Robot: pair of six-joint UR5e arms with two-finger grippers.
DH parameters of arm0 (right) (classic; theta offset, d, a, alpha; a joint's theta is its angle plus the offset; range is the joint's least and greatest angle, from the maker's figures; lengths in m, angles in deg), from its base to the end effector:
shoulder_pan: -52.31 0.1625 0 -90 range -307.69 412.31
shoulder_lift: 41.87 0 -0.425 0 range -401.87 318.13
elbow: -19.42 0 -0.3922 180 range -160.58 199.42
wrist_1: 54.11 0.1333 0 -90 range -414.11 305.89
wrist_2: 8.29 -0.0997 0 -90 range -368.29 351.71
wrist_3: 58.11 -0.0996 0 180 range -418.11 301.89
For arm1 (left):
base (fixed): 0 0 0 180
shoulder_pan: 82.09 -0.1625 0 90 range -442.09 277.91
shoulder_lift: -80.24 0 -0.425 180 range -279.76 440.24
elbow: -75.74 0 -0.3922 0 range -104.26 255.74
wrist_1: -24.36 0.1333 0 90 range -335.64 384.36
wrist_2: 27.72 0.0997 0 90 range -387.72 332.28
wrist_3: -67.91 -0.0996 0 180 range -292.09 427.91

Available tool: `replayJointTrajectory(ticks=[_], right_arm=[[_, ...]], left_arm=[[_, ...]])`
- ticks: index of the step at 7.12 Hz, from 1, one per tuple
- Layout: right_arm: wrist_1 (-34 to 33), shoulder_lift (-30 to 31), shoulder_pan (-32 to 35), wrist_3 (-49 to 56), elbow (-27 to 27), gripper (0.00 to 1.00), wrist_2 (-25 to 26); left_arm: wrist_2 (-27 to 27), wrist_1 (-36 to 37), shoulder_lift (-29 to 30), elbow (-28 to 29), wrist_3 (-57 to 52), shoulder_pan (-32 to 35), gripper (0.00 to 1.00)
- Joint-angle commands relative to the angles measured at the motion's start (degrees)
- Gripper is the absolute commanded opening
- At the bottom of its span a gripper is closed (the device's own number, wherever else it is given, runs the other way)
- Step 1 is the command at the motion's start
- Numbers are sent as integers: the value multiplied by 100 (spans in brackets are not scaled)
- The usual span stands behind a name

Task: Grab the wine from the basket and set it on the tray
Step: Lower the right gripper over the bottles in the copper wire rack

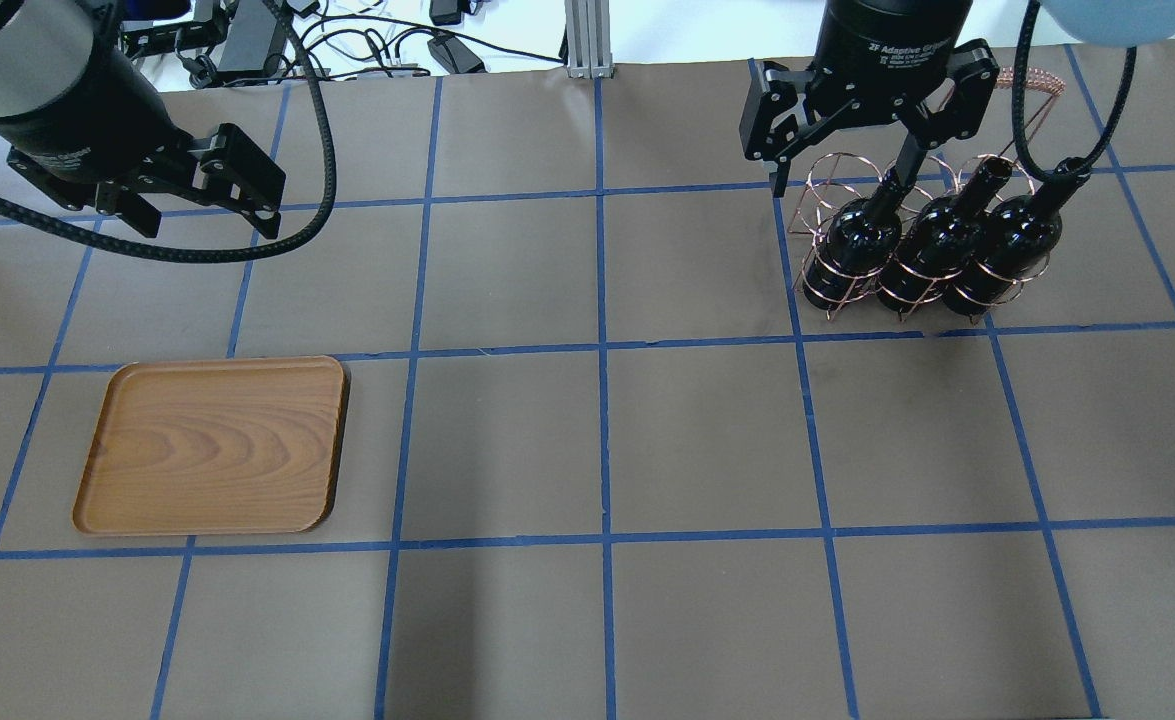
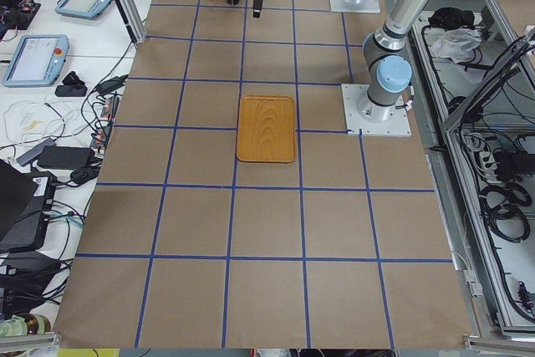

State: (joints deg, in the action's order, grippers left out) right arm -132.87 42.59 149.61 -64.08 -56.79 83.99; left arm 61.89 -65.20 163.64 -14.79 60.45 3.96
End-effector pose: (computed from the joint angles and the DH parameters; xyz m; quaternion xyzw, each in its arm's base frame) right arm 0.1948 -0.5029 0.5372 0.0121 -0.9994 -0.0236 0.0228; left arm -0.1026 -0.4597 0.5385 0.0308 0.9979 -0.0568 0.0023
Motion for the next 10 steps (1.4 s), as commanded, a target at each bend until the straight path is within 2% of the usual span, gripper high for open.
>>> replayJointTrajectory(ticks=[1, 3, 5, 6, 8, 10], right_arm=[[1, 1, -1, 7, -8, 100, -8], [-26, 0, -79, 190, -8, 100, 53], [10, 18, -910, 648, -78, 100, -69], [-8, 62, -1237, 675, -314, 100, -87], [-376, 10, -1686, 1191, -736, 100, -104], [-1357, -113, -1934, 1508, -1280, 100, -61]], left_arm=[[4, 0, 17, 0, -1, -9, 100], [4, 0, 9, 0, -1, 0, 100], [4, 0, 0, 0, -1, 0, 100], [4, 0, 0, 0, -1, -9, 100], [4, 0, 9, 0, -9, -9, 100], [4, -17, 18, 0, -9, -9, 100]])
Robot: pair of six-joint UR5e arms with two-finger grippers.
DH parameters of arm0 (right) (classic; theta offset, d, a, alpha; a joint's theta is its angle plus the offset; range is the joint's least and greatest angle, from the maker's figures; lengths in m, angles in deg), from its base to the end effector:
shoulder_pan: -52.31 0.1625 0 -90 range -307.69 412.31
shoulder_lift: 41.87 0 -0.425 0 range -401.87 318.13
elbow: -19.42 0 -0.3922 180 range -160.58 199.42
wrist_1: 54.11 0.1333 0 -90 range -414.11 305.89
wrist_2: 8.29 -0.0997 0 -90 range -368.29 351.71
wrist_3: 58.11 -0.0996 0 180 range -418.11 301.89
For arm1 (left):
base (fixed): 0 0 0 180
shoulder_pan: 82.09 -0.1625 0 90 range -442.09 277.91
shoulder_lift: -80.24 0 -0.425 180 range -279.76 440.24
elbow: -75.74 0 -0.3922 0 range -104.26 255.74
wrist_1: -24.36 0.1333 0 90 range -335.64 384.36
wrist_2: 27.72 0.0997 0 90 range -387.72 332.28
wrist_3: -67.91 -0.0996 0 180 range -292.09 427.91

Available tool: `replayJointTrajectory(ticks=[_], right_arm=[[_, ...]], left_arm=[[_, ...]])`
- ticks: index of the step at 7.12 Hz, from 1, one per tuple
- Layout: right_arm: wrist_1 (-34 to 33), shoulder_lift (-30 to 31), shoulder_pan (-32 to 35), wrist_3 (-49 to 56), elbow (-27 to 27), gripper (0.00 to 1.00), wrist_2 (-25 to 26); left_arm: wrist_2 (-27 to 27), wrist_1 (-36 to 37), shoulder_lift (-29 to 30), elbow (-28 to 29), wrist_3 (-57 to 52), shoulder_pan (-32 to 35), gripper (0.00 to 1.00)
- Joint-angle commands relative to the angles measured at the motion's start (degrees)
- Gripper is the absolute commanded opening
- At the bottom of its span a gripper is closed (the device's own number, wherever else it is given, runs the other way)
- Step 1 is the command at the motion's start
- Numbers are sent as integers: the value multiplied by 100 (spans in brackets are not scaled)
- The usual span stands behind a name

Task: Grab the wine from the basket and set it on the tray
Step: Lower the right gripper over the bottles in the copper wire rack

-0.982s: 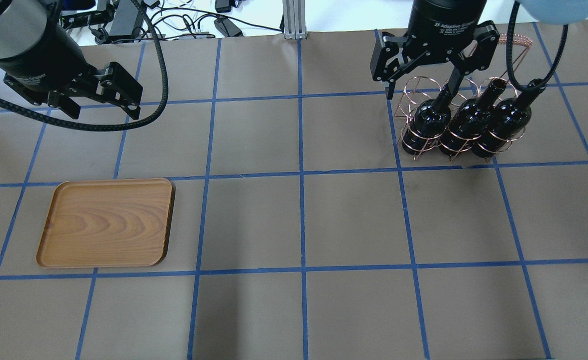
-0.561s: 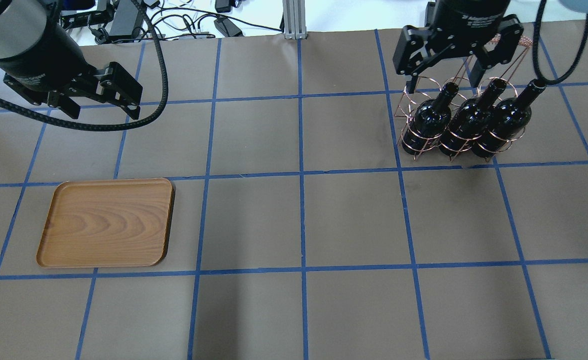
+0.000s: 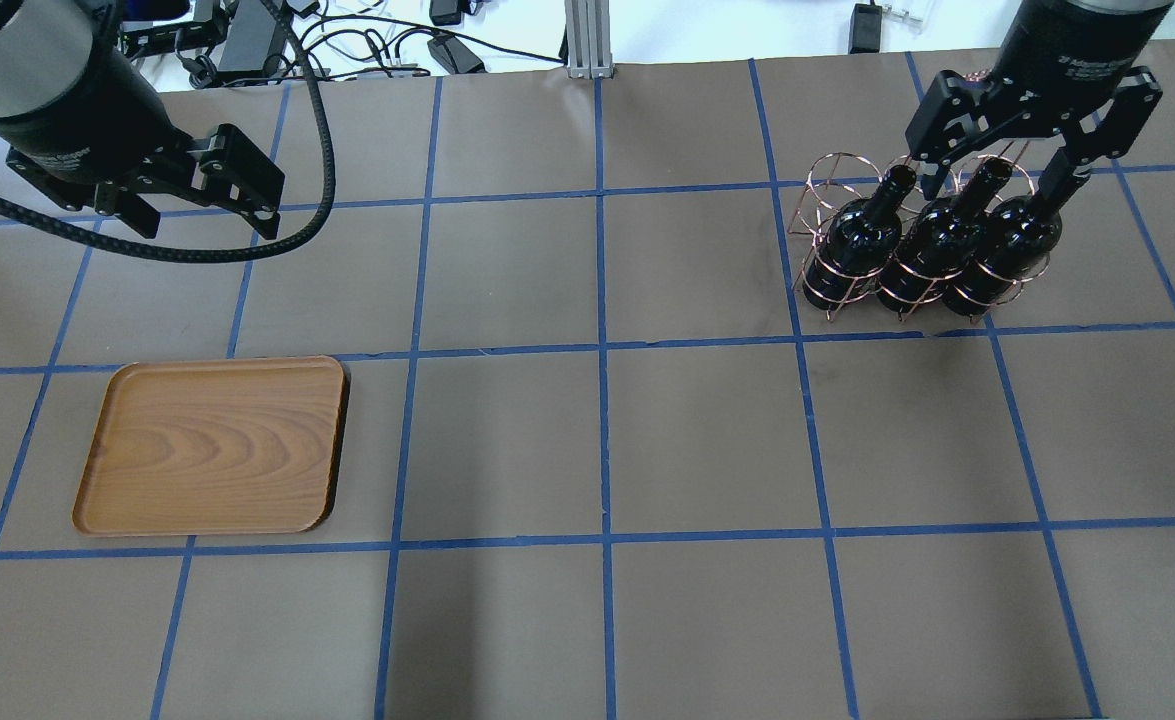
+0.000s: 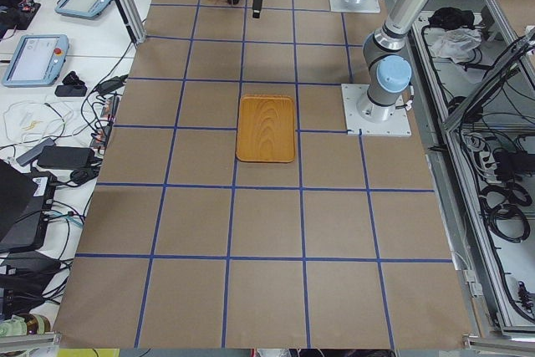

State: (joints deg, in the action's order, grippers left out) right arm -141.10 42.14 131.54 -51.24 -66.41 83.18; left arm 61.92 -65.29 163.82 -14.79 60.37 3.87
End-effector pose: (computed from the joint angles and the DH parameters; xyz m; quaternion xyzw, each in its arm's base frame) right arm 0.0299 -0.5425 0.4651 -0.0335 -0.9985 -0.0436 0.0062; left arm -0.1017 -0.4609 0.5369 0.0307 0.9980 -0.0545 0.0024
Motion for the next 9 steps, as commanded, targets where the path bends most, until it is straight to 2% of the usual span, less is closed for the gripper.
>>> replayJointTrajectory(ticks=[1, 2, 4, 6, 8, 9], right_arm=[[-834, -234, -127, 52, -329, 100, 12], [-1255, -453, -127, 190, -329, 100, 81], [-1311, -604, -145, 278, -321, 100, 90], [-1373, -692, -189, 394, -329, 88, 117], [-1391, -701, -189, 367, -321, 67, 108], [-1408, -701, -189, 341, -303, 59, 91]], left_arm=[[0, 0, 0, 0, -1, 0, 100], [0, 0, 0, 0, -1, 0, 100], [0, 0, 0, 0, -1, 0, 100], [0, 0, 26, 0, -1, 0, 100], [-9, 8, 79, 0, -1, 0, 100], [-9, 17, 70, 0, -1, 0, 100]])
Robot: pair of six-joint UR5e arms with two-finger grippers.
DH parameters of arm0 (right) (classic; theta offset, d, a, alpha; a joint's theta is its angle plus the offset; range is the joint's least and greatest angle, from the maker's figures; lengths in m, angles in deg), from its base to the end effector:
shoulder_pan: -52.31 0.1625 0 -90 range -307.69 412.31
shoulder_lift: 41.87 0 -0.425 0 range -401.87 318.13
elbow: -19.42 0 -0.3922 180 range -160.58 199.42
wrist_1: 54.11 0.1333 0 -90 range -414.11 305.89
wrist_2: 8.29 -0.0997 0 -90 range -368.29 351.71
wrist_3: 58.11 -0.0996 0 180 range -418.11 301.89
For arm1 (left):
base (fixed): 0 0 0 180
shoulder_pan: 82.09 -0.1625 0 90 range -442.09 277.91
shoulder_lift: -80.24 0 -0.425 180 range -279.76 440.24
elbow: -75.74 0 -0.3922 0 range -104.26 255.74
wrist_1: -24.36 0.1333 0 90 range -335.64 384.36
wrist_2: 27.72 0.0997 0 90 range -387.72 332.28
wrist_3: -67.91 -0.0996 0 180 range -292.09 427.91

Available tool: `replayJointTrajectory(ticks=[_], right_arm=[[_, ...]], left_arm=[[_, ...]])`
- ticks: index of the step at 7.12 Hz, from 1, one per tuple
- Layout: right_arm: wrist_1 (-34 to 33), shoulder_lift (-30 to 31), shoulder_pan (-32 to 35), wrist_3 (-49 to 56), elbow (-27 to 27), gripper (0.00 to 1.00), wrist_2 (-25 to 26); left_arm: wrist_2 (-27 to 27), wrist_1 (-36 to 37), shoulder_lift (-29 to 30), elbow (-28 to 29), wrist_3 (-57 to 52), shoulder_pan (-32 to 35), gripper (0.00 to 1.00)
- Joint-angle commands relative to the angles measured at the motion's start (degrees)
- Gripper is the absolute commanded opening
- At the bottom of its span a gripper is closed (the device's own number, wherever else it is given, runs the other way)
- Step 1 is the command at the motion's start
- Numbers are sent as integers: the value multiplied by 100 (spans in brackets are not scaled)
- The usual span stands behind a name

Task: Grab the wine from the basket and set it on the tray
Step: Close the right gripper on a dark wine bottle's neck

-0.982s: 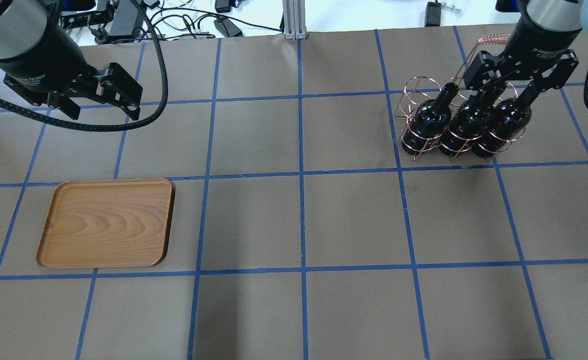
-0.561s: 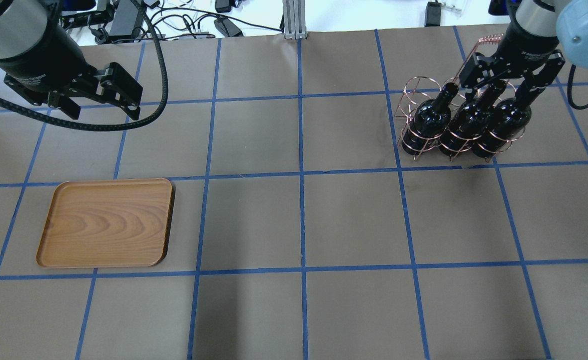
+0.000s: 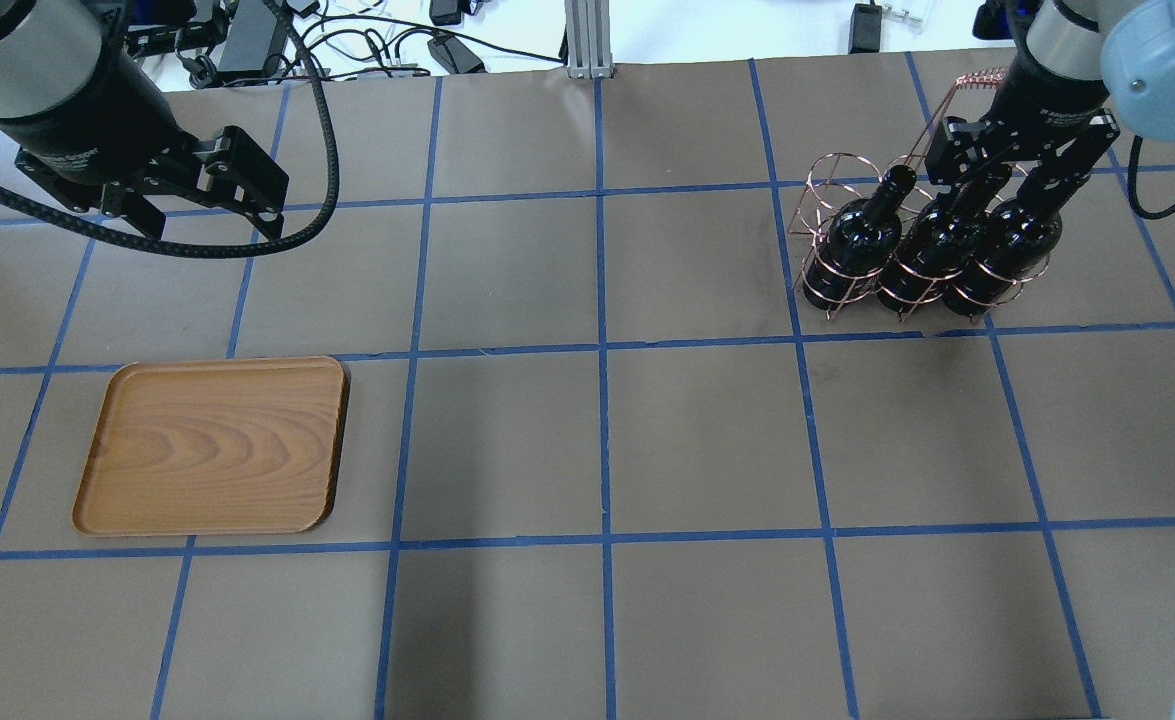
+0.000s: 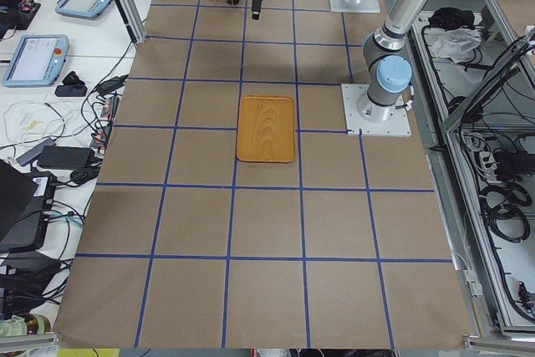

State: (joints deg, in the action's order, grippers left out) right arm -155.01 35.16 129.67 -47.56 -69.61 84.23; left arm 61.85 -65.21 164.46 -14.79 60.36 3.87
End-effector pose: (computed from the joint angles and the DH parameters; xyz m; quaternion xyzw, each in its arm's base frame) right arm -0.0004 -0.5910 0.3937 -0.0180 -0.9995 -0.0138 0.0196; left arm -0.1015 -0.4651 0.5320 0.0308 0.9983 -0.0497 0.0013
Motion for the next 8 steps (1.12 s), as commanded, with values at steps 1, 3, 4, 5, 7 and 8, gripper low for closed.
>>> replayJointTrajectory(ticks=[1, 3, 4, 5, 7, 8], right_arm=[[-166, -39, -2, -10, 25, 55, -15], [-167, -74, -10, 26, 34, 55, 12], [-193, -74, -2, 17, 34, 55, -6], [-202, -83, -10, 17, 34, 52, 20], [-141, -39, -2, 34, 34, 31, 116], [-80, -65, -2, 34, 34, 28, 152]], left_arm=[[-1, 10, -3, 0, 0, 0, 100], [8, 1, -47, 0, 0, 0, 100], [8, 10, -47, 0, 0, 0, 100], [8, 10, -47, 0, 0, 0, 100], [8, 1, -47, 0, 0, 0, 100], [8, 1, -47, 0, 0, 0, 100]])
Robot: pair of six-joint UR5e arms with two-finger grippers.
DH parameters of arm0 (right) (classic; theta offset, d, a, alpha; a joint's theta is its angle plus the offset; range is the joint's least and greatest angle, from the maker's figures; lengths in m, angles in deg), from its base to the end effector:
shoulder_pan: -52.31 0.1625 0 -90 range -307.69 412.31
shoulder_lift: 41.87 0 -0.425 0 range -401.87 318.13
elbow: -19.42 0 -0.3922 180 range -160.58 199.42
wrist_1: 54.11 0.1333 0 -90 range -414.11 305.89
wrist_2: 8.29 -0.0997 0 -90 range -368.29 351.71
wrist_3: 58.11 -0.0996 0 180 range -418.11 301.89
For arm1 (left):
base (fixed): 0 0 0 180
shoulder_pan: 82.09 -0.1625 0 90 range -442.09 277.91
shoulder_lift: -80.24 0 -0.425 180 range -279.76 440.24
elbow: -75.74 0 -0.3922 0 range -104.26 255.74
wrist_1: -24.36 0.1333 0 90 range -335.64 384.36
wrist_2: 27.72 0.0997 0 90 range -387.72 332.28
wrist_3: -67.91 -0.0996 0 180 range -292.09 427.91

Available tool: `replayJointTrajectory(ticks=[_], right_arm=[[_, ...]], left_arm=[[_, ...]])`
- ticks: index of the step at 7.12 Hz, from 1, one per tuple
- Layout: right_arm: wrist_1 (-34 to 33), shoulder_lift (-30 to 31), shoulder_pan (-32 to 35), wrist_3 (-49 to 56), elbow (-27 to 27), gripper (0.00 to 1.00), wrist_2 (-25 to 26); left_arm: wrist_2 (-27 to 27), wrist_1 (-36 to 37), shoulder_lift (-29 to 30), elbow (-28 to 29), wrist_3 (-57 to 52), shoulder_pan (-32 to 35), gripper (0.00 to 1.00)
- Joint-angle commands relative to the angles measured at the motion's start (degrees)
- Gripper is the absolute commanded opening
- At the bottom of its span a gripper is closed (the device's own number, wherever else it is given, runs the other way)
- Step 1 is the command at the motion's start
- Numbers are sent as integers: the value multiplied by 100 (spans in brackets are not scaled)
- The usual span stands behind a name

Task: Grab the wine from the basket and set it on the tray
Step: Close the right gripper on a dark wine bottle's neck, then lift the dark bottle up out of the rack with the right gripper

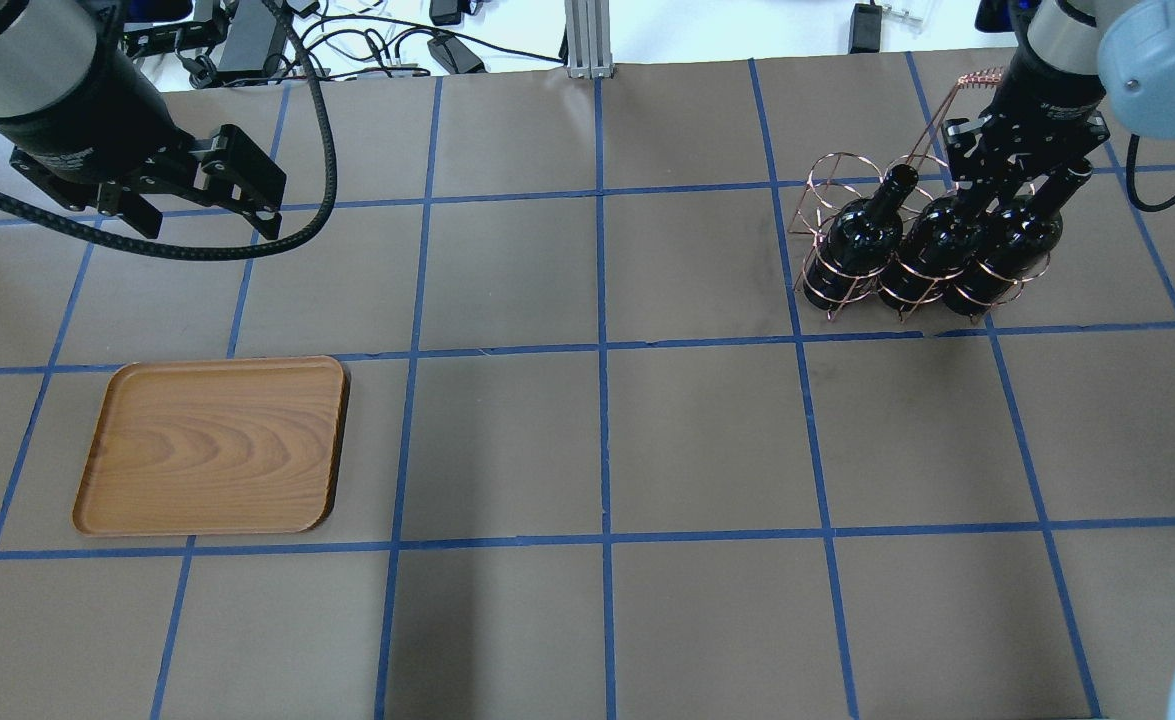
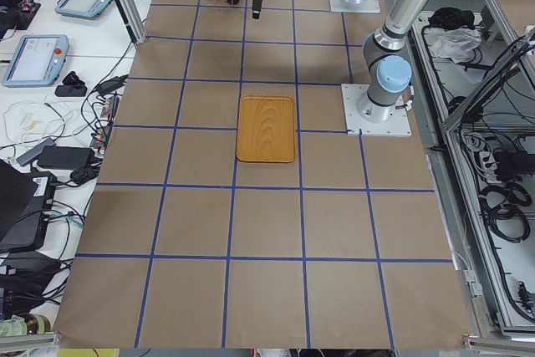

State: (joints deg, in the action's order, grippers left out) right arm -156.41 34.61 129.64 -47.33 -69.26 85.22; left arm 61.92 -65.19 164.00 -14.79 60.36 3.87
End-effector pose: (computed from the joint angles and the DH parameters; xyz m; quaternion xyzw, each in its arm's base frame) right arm -0.0037 -0.5963 0.3936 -0.0165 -0.9994 -0.0054 0.0302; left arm -0.1016 -0.4622 0.5357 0.0308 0.9981 -0.0538 0.0023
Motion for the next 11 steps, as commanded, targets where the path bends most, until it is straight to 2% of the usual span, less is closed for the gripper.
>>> replayJointTrajectory(ticks=[1, 2, 3, 5, 6, 7, 8, 9, 10, 11], right_arm=[[69, 16, 1, 11, 8, 29, -7], [78, 43, 10, -6, 113, 29, -8], [496, 78, 36, -6, 566, 29, 27], [2337, 313, 45, -24, 1709, 29, 36], [2659, 663, 97, -137, 1722, 29, 45], [3280, 989, 237, -469, 1731, 29, 36], [3686, 1349, 508, -1029, 1705, 28, -25], [3795, 1361, 1033, -1913, 1583, 25, -225], [3578, 1318, 1908, -2792, 1286, 23, -532], [2906, 1213, 2770, -3784, 1048, 25, -570]], left_arm=[[0, -1, 0, 0, 0, 0, 100], [0, -1, 0, 0, 0, 0, 100], [0, -1, 8, 0, 0, 0, 100], [0, -1, 35, 0, 0, 0, 100], [0, 8, 44, 0, 0, 0, 100], [0, 8, 61, 0, 0, -9, 100], [0, 8, 53, 0, 0, -9, 100], [0, 8, 52, 0, -9, -9, 100], [0, 8, 44, -9, -9, -9, 100], [9, -18, 9, -18, -35, -9, 100]])
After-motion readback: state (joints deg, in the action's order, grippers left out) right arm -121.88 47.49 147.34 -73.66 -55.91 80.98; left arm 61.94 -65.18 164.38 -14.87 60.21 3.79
